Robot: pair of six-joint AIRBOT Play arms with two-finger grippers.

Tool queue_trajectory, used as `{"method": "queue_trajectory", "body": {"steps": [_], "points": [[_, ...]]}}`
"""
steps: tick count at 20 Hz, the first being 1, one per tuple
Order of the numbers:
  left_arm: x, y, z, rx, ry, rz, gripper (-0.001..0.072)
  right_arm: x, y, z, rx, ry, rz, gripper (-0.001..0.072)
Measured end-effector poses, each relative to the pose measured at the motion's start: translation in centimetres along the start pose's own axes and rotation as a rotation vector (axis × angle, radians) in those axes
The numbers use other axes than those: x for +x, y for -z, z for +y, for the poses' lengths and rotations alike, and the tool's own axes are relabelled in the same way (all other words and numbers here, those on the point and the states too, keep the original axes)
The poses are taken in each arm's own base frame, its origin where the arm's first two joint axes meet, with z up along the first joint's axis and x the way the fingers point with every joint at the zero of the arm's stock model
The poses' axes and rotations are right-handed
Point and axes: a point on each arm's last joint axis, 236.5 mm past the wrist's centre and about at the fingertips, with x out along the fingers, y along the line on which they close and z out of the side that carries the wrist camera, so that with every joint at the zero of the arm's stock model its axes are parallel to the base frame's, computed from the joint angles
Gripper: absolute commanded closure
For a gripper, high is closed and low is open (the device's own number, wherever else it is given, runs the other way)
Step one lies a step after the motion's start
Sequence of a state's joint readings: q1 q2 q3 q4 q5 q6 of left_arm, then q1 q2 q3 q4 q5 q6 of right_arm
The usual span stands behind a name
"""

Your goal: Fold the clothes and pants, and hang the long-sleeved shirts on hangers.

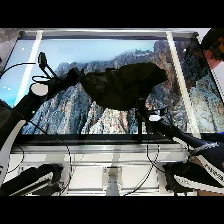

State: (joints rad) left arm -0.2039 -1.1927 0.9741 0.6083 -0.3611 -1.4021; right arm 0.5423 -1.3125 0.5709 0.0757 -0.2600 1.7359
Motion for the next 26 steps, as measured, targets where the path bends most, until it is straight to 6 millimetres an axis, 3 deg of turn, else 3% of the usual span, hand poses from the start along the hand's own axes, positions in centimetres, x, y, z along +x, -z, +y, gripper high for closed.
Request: {"method": "queue_trajectory", "body": {"steps": [2,3,5,8,11,15,19,22,26], "points": [[0.0,0.0,0.0,0.001,0.000,0.000,0.0697,0.1,-0.5,-0.1,0.000,0.002,-0.021,0.0177],[0.0,0.0,0.0,0.004,0.000,0.000,0.0697,0.3,-0.8,-0.3,0.001,0.007,-0.026,0.0294],[0.0,0.0,0.0,0.004,0.000,0.000,0.0697,0.7,-1.1,-0.7,0.010,0.022,-0.021,0.0691],[0.0,0.0,0.0,0.004,0.000,0.000,0.0697,0.8,-1.7,-0.6,0.016,0.023,-0.023,0.0694],[0.0,0.0,0.1,0.016,-0.004,0.000,0.0697,0.0,-2.3,1.5,-0.044,-0.035,-0.024,0.0698],[0.0,0.1,1.0,0.116,-0.041,0.007,0.0698,-3.7,-2.8,7.1,-0.164,-0.196,-0.029,0.0698],[-0.4,-0.2,0.7,0.202,-0.052,0.003,0.0698,-10.3,-4.1,14.6,-0.300,-0.415,-0.040,0.0699],[-1.4,-1.9,-2.9,0.296,0.005,-0.045,0.0699,-15.3,-5.3,20.4,-0.402,-0.569,-0.042,0.0698],[-4.5,-7.6,-11.0,0.402,0.126,-0.199,0.0700,-20.7,-5.9,27.5,-0.581,-0.710,0.004,0.0698]]}}
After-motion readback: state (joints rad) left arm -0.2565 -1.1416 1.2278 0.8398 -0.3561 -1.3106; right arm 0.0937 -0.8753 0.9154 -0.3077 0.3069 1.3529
